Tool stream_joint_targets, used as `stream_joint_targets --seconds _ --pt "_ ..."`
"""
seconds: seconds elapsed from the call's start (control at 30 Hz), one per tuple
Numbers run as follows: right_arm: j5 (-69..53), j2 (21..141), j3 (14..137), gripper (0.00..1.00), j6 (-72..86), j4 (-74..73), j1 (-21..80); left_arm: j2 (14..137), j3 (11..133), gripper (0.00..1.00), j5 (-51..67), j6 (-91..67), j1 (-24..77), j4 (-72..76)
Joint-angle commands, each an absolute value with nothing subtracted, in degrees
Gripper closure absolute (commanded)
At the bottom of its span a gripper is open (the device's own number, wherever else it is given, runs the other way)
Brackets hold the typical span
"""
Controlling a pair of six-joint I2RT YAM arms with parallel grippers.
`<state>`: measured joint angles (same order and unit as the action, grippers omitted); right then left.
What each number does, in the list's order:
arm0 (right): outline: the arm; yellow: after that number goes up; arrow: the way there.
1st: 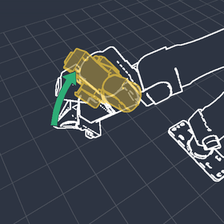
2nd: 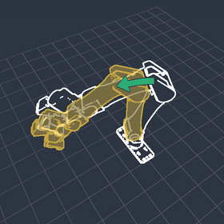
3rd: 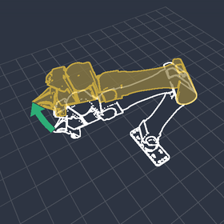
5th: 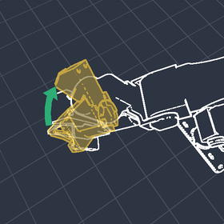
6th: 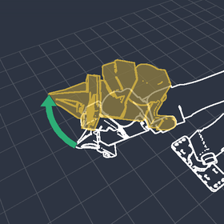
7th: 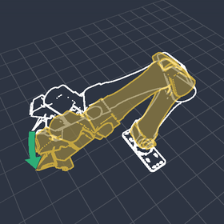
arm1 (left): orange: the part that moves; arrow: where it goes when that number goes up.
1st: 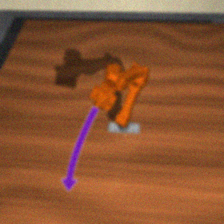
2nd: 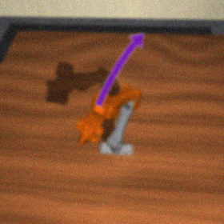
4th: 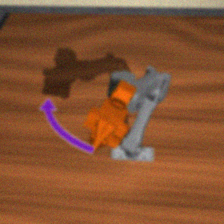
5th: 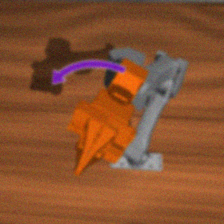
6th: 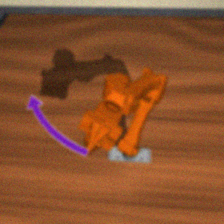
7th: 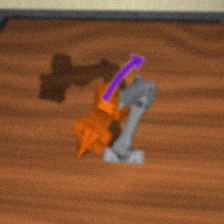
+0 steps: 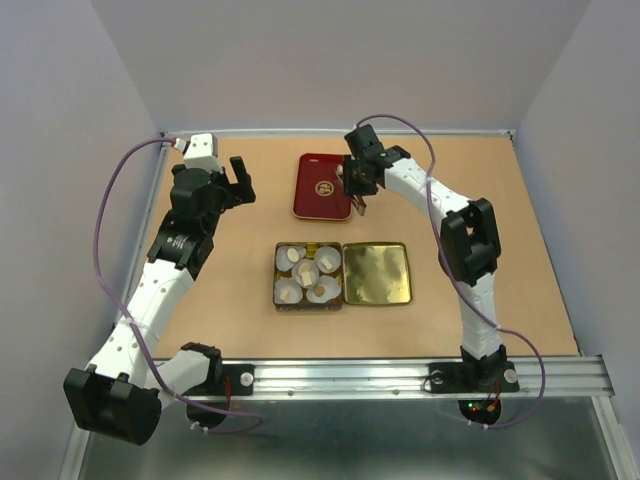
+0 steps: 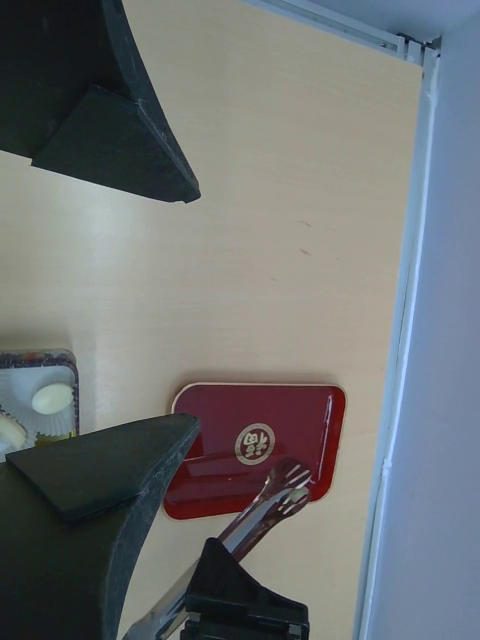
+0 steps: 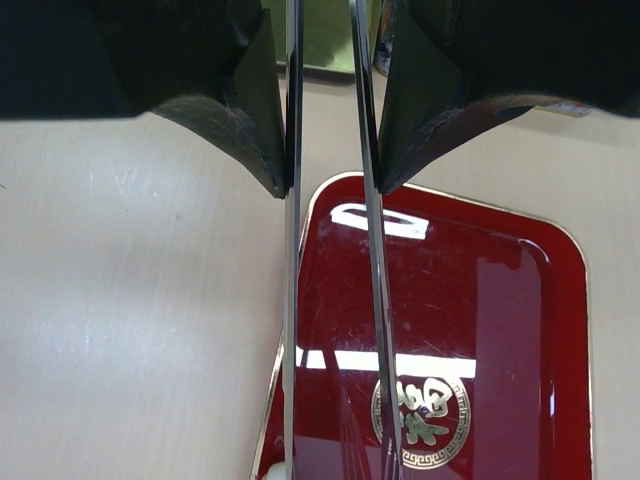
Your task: Pack the chocolate
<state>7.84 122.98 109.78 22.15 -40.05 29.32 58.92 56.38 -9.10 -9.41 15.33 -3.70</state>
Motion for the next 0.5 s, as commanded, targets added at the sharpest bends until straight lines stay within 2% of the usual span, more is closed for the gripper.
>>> stream_joint_targets --seconds 0.0,0.2,0.47 --pt "7.56 124.45 115.13 0.54 21.27 -38.32 29.0 57.57 58.97 0.01 -9.67 -8.44 15.56 -2.29" --pt "7.21 125.77 116.81 0.57 21.27 -38.41 28.92 57.48 59.06 0.01 -9.84 -8.35 15.64 -2.29" --pt "8.0 124.9 115.23 0.69 19.34 -38.32 28.65 57.39 59.06 0.01 -9.67 -8.35 15.64 -2.37"
